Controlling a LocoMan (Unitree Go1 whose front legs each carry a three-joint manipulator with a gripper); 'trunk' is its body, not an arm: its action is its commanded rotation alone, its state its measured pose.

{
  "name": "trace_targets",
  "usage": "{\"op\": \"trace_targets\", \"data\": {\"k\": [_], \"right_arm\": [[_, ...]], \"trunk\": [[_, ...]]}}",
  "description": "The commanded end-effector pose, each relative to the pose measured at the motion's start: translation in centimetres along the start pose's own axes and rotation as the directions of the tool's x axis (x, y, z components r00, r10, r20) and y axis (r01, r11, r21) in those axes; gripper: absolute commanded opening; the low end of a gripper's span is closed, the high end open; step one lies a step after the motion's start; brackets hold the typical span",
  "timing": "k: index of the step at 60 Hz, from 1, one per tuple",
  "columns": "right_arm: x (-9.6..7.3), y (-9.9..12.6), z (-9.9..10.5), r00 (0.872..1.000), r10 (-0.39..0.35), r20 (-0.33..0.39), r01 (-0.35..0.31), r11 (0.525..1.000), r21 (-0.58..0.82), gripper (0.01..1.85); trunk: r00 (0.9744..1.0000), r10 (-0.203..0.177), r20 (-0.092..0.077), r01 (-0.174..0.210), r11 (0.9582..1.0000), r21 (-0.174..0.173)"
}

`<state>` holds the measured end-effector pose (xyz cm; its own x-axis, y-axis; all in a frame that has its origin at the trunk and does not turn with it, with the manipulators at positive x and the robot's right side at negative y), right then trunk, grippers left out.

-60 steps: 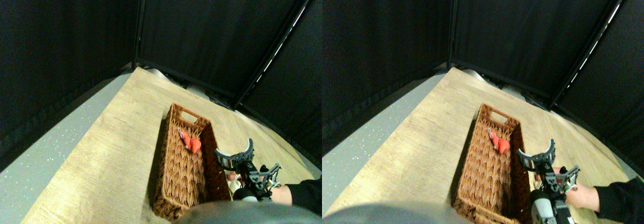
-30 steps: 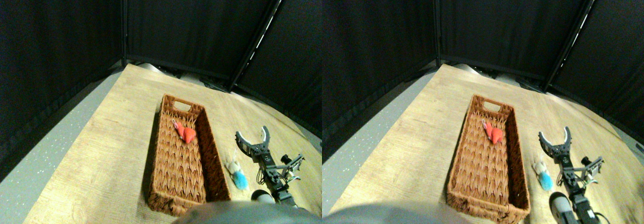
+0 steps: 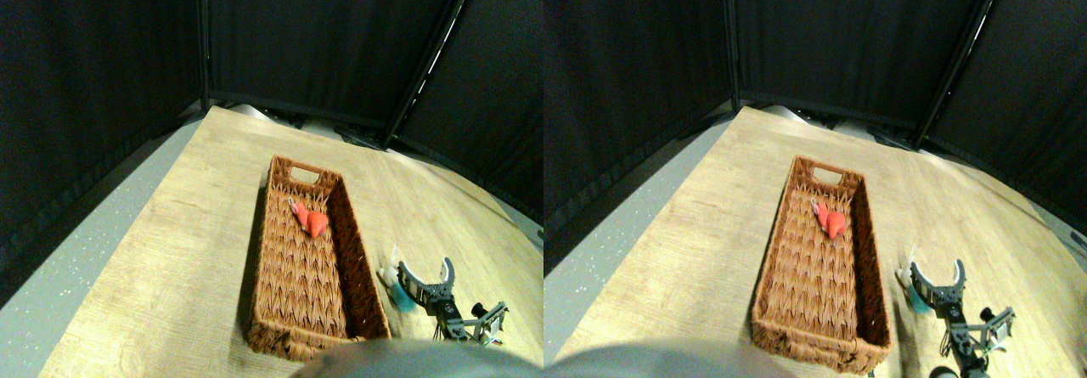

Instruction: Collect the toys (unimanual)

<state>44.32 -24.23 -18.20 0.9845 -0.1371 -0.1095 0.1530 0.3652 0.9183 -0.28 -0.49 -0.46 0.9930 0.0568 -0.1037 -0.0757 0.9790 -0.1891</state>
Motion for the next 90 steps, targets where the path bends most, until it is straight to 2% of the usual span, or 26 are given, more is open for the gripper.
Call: {"op": "trace_targets", "data": {"k": [1,6,12,15,18,25,33,39,50,55,57,58,60,62,70,79,84,90], "right_arm": [[-0.2,0.2,-0.4,1.0,-0.006,-0.018,0.007,0.999,0.031,0.8],[0.0,-0.4,-0.7,0.999,-0.033,-0.035,0.035,0.998,0.054,0.84],[0.5,-1.4,-1.1,0.996,-0.067,-0.066,0.072,0.994,0.079,0.73],[0.9,-2.1,-1.4,0.993,-0.095,-0.064,0.1,0.991,0.086,0.78],[1.3,-2.7,-1.4,0.992,-0.092,-0.084,0.099,0.992,0.075,0.78],[2.3,-4.1,-1.4,0.986,-0.154,-0.06,0.16,0.982,0.099,0.75],[3.2,-5.3,-1.2,0.984,-0.168,-0.067,0.174,0.979,0.11,0.74],[3.7,-6.0,-1.1,0.982,-0.18,-0.051,0.185,0.975,0.123,0.83],[3.8,-6.2,-0.6,0.981,-0.187,-0.052,0.192,0.973,0.13,0.81],[3.7,-6.3,-0.6,0.983,-0.181,-0.039,0.185,0.973,0.14,0.64],[3.5,-6.1,-0.8,0.986,-0.168,-0.004,0.168,0.978,0.123,0.37],[3.5,-6.1,-0.8,0.986,-0.168,-0.004,0.168,0.978,0.123,0.37],[3.4,-5.9,-0.9,0.986,-0.159,0.057,0.155,0.985,0.081,0.07],[3.4,-5.8,-1.1,0.982,-0.161,0.1,0.154,0.986,0.07,0.06],[3.4,-5.1,-1.1,0.983,-0.144,0.115,0.135,0.988,0.081,0.06],[3.2,-3.1,-0.8,0.984,-0.096,0.147,0.087,0.994,0.069,0.06],[3.3,-1.8,-0.8,0.993,-0.059,0.1,0.055,0.997,0.045,0.06],[3.3,0.1,-1.0,0.995,0.004,0.103,-0.001,1.0,-0.03,0.06]], "trunk": [[0.9998,0.015,-0.015,-0.016,0.9992,-0.036],[0.9997,0.019,-0.013,-0.02,0.9988,-0.044],[0.9997,0.022,-0.012,-0.023,0.9985,-0.05],[0.9995,0.026,-0.015,-0.027,0.9983,-0.051],[0.9995,0.027,-0.015,-0.028,0.9983,-0.051],[0.9995,0.028,-0.018,-0.028,0.9983,-0.05],[0.9993,0.03,-0.024,-0.031,0.9986,-0.044],[0.9993,0.027,-0.027,-0.028,0.9989,-0.037],[0.9992,0.023,-0.033,-0.024,0.9993,-0.029],[0.9992,0.022,-0.032,-0.023,0.9994,-0.028],[0.9993,0.022,-0.032,-0.022,0.9994,-0.027],[0.9993,0.021,-0.031,-0.022,0.9994,-0.025],[0.9993,0.021,-0.031,-0.021,0.9995,-0.025],[0.9993,0.02,-0.031,-0.021,0.9995,-0.024],[0.9994,0.019,-0.029,-0.02,0.9995,-0.024],[0.9996,0.015,-0.023,-0.015,0.9996,-0.022],[0.9997,0.014,-0.019,-0.015,0.9996,-0.023],[0.9998,0.015,-0.011,-0.015,0.9995,-0.027]]}}
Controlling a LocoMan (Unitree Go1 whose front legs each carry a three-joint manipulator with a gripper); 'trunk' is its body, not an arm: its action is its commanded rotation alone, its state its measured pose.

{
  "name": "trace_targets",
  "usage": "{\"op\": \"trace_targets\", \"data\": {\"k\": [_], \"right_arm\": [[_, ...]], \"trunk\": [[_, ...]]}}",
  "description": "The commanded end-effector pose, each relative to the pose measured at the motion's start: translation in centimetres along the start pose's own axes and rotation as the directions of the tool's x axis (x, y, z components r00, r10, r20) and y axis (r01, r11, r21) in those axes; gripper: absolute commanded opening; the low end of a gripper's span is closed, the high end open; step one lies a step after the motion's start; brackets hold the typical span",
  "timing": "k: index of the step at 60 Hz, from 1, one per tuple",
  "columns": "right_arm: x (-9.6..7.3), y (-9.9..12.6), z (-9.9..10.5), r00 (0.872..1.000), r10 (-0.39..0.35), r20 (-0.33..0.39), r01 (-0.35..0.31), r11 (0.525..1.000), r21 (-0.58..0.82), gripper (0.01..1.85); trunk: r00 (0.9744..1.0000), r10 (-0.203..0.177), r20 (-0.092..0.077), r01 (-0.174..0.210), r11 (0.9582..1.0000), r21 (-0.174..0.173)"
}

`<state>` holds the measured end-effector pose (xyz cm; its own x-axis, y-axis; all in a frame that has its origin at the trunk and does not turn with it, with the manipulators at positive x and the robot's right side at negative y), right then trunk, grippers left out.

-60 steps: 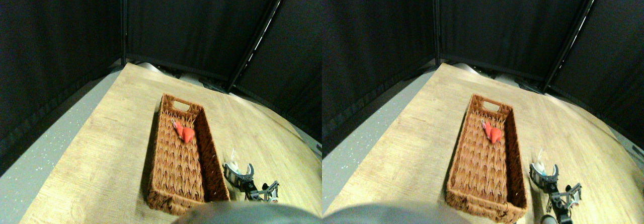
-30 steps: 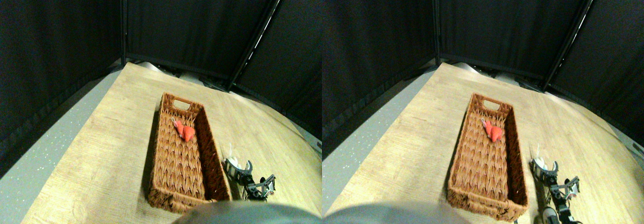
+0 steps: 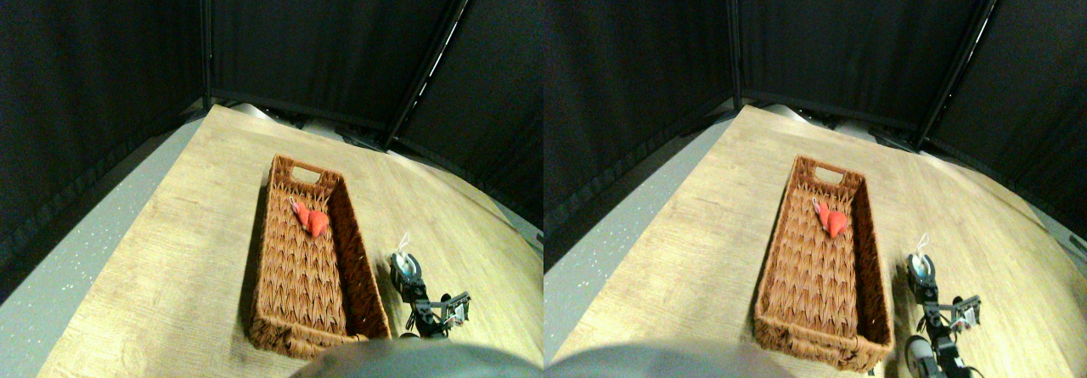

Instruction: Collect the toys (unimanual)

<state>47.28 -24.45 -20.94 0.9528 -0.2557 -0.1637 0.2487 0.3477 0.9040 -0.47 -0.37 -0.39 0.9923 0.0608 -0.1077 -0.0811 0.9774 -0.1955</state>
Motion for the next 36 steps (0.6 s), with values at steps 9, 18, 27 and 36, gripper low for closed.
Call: {"op": "trace_targets", "data": {"k": [9,18,27,36], "right_arm": [[-0.9,5.9,-0.7,0.983,0.175,-0.049,-0.179,0.979,-0.094,0.06],[-1.4,9.2,-1.3,0.973,0.216,-0.08,-0.225,0.967,-0.119,0.06],[-1.6,12.0,-2.4,0.947,0.275,-0.166,-0.3,0.941,-0.156,0.06],[-1.7,14.1,-3.4,0.91,0.326,-0.257,-0.369,0.919,-0.139,0.06]], "trunk": [[0.9999,0.013,0.003,-0.013,0.9996,-0.027],[0.9996,0.026,0.014,-0.025,0.9987,-0.045],[0.9986,0.048,0.022,-0.046,0.9968,-0.066],[0.9975,0.062,0.033,-0.059,0.9938,-0.094]]}}
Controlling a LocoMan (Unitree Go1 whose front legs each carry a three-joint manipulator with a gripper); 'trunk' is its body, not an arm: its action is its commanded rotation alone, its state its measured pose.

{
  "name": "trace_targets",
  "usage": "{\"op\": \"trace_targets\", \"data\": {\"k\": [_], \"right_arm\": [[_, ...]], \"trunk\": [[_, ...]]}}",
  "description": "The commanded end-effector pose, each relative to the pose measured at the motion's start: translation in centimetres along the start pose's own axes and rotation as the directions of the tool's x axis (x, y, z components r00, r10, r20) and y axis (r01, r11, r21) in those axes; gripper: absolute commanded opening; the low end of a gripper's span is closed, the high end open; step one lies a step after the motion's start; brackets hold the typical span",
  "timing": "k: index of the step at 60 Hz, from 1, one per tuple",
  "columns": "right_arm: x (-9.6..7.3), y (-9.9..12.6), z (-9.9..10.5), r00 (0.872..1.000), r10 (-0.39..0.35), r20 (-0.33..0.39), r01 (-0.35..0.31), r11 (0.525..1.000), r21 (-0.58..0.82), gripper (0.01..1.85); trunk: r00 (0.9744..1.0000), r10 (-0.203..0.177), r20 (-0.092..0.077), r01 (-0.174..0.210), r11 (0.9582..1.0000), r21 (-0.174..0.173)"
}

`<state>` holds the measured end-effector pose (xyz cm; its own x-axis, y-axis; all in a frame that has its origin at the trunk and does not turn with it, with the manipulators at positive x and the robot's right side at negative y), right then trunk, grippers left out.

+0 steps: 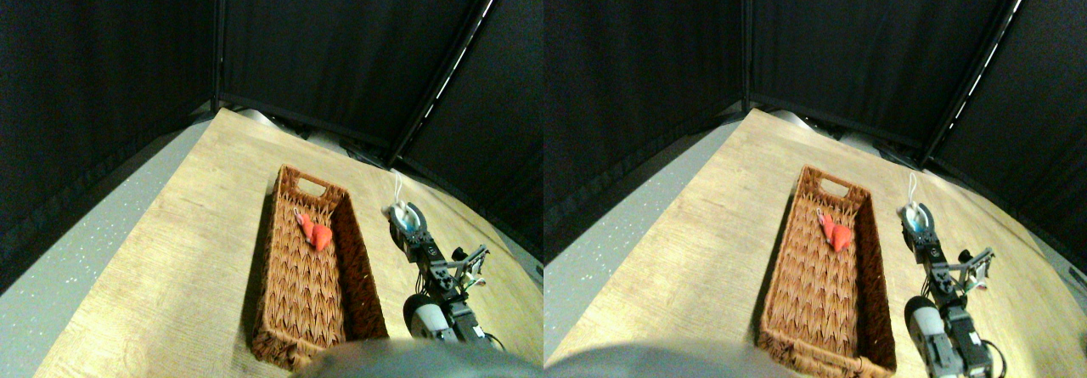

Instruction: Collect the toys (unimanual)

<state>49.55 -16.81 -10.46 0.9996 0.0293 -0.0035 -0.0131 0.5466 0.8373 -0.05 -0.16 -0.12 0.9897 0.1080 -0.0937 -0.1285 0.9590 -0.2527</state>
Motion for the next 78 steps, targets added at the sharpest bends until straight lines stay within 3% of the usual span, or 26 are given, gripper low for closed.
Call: {"op": "trace_targets", "data": {"k": [1,10,23,39,52,57,58,59,63,68,78], "right_arm": [[0.3,1.6,-0.2,0.994,0.094,-0.058,-0.094,0.996,0.006,0.06],[0.4,2.8,-2.2,0.994,0.066,-0.085,-0.067,0.998,-0.006,0.06],[0.1,3.0,-4.8,0.997,0.002,-0.081,0.002,0.999,0.047,0.06],[-0.2,2.8,-7.3,0.993,-0.028,-0.113,0.034,0.998,0.052,0.06],[0.1,2.4,-8.0,0.992,-0.046,-0.115,0.054,0.996,0.072,0.06],[0.2,2.2,-7.9,0.985,-0.047,-0.165,0.063,0.994,0.091,0.06],[0.2,2.2,-7.8,0.98,-0.057,-0.192,0.075,0.993,0.09,0.28],[0.2,2.2,-7.8,0.98,-0.057,-0.192,0.075,0.993,0.09,0.28],[0.1,2.0,-7.5,0.978,-0.073,-0.194,0.08,0.996,0.03,0.88],[0.0,1.9,-7.2,0.978,-0.074,-0.193,0.081,0.996,0.029,1.09],[0.1,1.5,-6.4,0.982,-0.055,-0.181,0.063,0.997,0.042,1.07]], "trunk": [[0.9997,0.02,0.012,-0.02,0.9992,-0.033],[0.9988,0.044,0.023,-0.042,0.9972,-0.062],[0.9971,0.073,0.022,-0.071,0.9933,-0.091],[0.9952,0.097,0.017,-0.094,0.9893,-0.111],[0.995,0.099,0.011,-0.097,0.9886,-0.115],[0.9953,0.096,0.01,-0.094,0.9894,-0.111],[0.9955,0.095,0.009,-0.093,0.9897,-0.109],[0.9957,0.092,0.008,-0.091,0.9901,-0.107],[0.996,0.089,0.008,-0.088,0.9907,-0.104],[0.9962,0.086,0.007,-0.085,0.9915,-0.099],[0.9973,0.073,0.003,-0.073,0.994,-0.081]]}}
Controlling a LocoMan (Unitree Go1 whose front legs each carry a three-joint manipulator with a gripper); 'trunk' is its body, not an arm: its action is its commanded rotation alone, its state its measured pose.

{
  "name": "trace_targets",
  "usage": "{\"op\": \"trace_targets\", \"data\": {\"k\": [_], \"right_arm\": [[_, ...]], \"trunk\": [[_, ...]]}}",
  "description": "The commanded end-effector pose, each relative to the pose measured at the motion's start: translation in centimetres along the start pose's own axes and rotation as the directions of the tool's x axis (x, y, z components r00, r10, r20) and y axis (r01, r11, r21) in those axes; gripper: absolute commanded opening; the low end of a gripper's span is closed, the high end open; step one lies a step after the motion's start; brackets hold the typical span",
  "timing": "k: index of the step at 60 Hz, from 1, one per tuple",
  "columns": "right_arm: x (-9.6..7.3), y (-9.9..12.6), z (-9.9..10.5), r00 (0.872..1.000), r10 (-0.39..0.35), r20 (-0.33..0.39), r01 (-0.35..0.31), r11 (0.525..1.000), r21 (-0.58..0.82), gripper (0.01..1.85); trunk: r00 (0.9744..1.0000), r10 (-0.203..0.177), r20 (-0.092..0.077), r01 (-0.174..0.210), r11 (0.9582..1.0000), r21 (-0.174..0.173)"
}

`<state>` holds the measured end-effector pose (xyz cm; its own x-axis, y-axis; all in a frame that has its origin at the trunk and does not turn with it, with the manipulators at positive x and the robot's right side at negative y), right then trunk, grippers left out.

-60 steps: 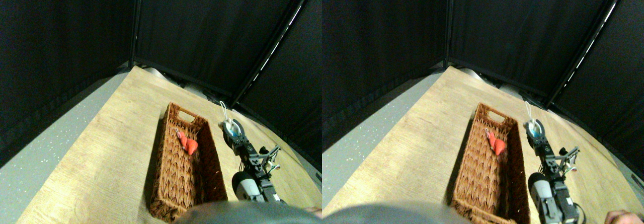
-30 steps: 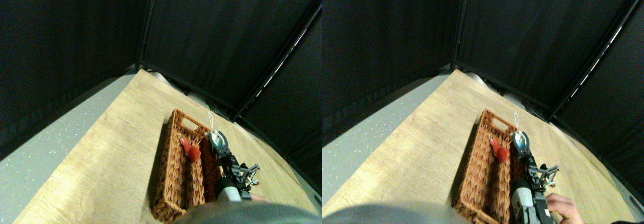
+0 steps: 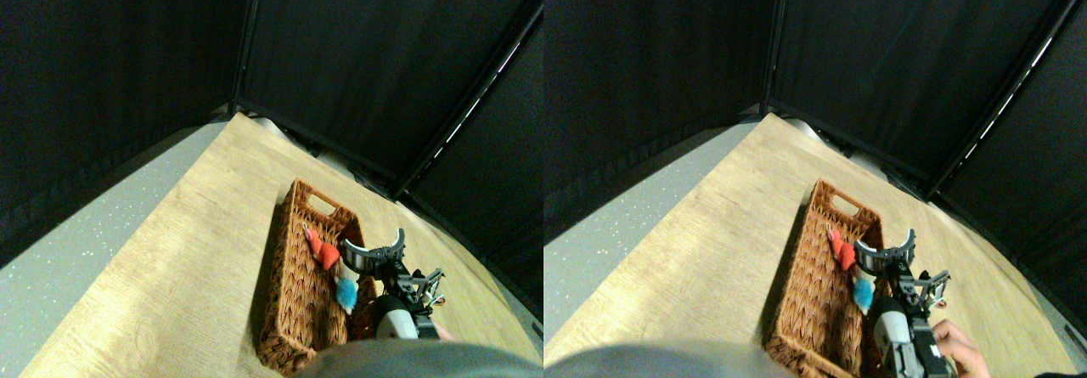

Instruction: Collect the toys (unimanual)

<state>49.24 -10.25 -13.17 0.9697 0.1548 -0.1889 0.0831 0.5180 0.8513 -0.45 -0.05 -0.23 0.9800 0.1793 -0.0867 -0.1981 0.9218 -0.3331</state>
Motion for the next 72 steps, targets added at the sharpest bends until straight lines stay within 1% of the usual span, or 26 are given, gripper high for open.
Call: {"op": "trace_targets", "data": {"k": [1,9,10,14,16,20,24,26,29,30,31,33,34,36,41,43,49,50,52,53,55,60,62,64,69,72], "right_arm": [[0.1,0.1,0.8,0.999,0.039,0.03,-0.039,0.999,-0.002,1.04],[0.4,-0.6,2.8,0.996,0.058,0.071,-0.058,0.998,-0.007,0.82],[0.4,-0.6,2.8,0.996,0.058,0.071,-0.058,0.998,-0.007,0.82],[0.3,-0.9,4.1,0.987,0.062,0.148,-0.061,0.998,-0.006,0.72],[0.4,-1.0,4.6,0.986,0.069,0.153,-0.067,0.998,-0.023,0.69],[0.6,-1.7,6.3,0.976,0.092,0.197,-0.087,0.996,-0.033,0.49],[0.6,-2.2,7.5,0.97,0.105,0.219,-0.095,0.994,-0.058,0.44],[0.4,-2.5,8.2,0.96,0.093,0.264,-0.079,0.995,-0.063,0.41],[0.1,-2.7,8.7,0.956,0.102,0.276,-0.088,0.994,-0.061,0.38],[-0.1,-2.8,8.9,0.951,0.109,0.289,-0.094,0.994,-0.063,0.36],[-0.3,-3.0,9.1,0.943,0.111,0.313,-0.093,0.993,-0.071,0.34],[-0.6,-3.3,9.5,0.934,0.113,0.339,-0.089,0.992,-0.086,0.33],[-0.9,-3.4,9.6,0.925,0.101,0.365,-0.076,0.994,-0.082,0.33],[-1.1,-3.5,9.8,0.922,0.099,0.373,-0.07,0.993,-0.091,0.33],[-1.6,-4.2,10.7,0.923,0.108,0.369,-0.079,0.992,-0.094,0.33],[-1.7,-4.7,11.1,0.928,0.114,0.355,-0.083,0.991,-0.1,0.36],[-2.6,-5.5,11.4,0.929,0.079,0.362,-0.051,0.995,-0.086,0.4],[-2.8,-5.7,11.4,0.925,0.071,0.373,-0.042,0.995,-0.085,0.41],[-3.3,-6.2,11.2,0.912,0.045,0.408,-0.028,0.998,-0.049,0.42],[-3.3,-6.2,11.2,0.912,0.045,0.408,-0.028,0.998,-0.049,0.42],[-3.8,-6.6,10.9,0.897,0.038,0.441,-0.001,0.996,-0.084,0.41],[-4.8,-7.4,10.3,0.891,0.007,0.455,0.007,1.0,-0.029,0.43],[-5.1,-8.0,10.1,0.891,-0.015,0.454,0.009,1.0,0.015,0.45],[-5.3,-8.3,10.0,0.89,-0.013,0.455,0.012,1.0,0.004,0.45],[-5.8,-9.3,9.7,0.901,-0.019,0.433,0.005,0.999,0.031,0.39],[-6.0,-9.5,9.6,0.904,-0.029,0.427,0.001,0.998,0.066,0.39]], "trunk": [[0.9997,0.006,-0.022,-0.006,0.9999,0.012],[0.9997,-0.007,-0.025,0.008,0.9996,0.027],[0.9996,-0.01,-0.026,0.01,0.9995,0.03],[0.9993,-0.02,-0.031,0.021,0.9991,0.038],[0.9992,-0.024,-0.032,0.026,0.9988,0.042],[0.9986,-0.038,-0.036,0.04,0.9979,0.052],[0.9978,-0.052,-0.041,0.055,0.9965,0.063],[0.9974,-0.059,-0.042,0.061,0.9957,0.069],[0.9965,-0.069,-0.047,0.072,0.9941,0.081],[0.9964,-0.071,-0.047,0.075,0.9938,0.083],[0.996,-0.076,-0.048,0.08,0.993,0.087],[0.9954,-0.082,-0.049,0.086,0.992,0.093],[0.995,-0.086,-0.05,0.09,0.9913,0.096],[0.9943,-0.093,-0.054,0.098,0.9903,0.099],[0.9922,-0.108,-0.062,0.114,0.987,0.113],[0.9915,-0.112,-0.065,0.119,0.9858,0.118],[0.9895,-0.122,-0.076,0.132,0.9827,0.13],[0.9893,-0.123,-0.078,0.133,0.9823,0.132],[0.989,-0.125,-0.079,0.134,0.9818,0.134],[0.9889,-0.125,-0.08,0.135,0.9816,0.135],[0.9886,-0.126,-0.082,0.137,0.9812,0.136],[0.9878,-0.128,-0.089,0.139,0.98,0.142],[0.9879,-0.127,-0.089,0.139,0.9799,0.143],[0.9878,-0.127,-0.089,0.139,0.9797,0.144],[0.9878,-0.127,-0.09,0.139,0.9794,0.146],[0.9878,-0.127,-0.09,0.14,0.9793,0.147]]}}
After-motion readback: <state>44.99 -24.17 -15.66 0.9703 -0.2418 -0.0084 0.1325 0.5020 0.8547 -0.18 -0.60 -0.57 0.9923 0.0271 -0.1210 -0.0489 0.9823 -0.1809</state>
